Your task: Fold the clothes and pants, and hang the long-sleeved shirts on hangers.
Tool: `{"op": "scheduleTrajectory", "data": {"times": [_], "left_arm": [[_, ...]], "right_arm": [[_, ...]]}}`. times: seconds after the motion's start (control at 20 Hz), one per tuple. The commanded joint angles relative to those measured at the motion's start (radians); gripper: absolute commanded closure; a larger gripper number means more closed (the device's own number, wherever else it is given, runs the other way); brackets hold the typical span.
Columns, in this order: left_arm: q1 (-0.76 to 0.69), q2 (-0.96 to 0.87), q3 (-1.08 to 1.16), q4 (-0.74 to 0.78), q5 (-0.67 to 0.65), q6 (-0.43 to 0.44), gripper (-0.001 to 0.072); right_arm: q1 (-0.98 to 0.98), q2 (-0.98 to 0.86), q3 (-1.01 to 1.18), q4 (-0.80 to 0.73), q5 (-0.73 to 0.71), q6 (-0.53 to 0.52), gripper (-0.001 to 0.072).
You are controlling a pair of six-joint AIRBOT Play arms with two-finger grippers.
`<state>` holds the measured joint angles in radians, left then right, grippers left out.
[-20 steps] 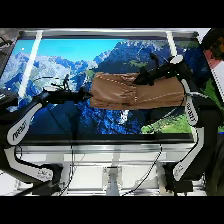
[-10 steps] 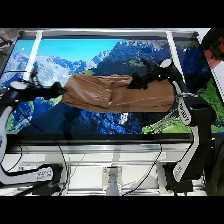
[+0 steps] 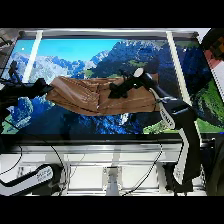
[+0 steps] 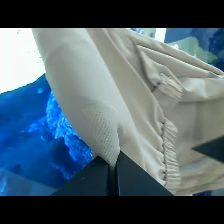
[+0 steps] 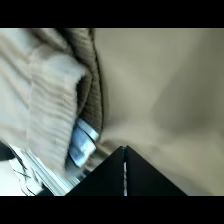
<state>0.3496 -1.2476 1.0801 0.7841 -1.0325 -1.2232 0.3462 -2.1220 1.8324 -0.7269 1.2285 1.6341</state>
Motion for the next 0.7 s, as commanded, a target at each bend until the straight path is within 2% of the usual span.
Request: {"op": "scheduleTrajectory", "data": {"times": [0.0, 0.15, 0.3, 0.45, 0.65], "left_arm": [[-0.003, 0.019, 0.029, 0.0, -0.06, 0.0, 0.0694], [-0.068, 0.018, 0.084, 0.002, -0.065, 0.005, 0.0694], [-0.19, 0.003, 0.169, 0.002, -0.065, 0.0, 0.0695], [-0.354, -0.08, 0.296, 0.003, -0.065, -0.093, 0.0695], [-0.594, -0.272, 0.509, 0.002, -0.049, -0.192, 0.0695]], "right_arm": [[0.053, -0.021, 0.0, -0.008, -0.081, 0.14, 0.07], [0.008, -0.008, 0.035, -0.038, -0.091, 0.143, 0.0702], [-0.101, 0.032, 0.131, -0.192, -0.026, 0.163, 0.0702], [-0.237, 0.066, 0.229, -0.262, 0.095, 0.159, 0.0701], [-0.407, 0.134, 0.23, -0.272, 0.214, 0.1, 0.07]]}}
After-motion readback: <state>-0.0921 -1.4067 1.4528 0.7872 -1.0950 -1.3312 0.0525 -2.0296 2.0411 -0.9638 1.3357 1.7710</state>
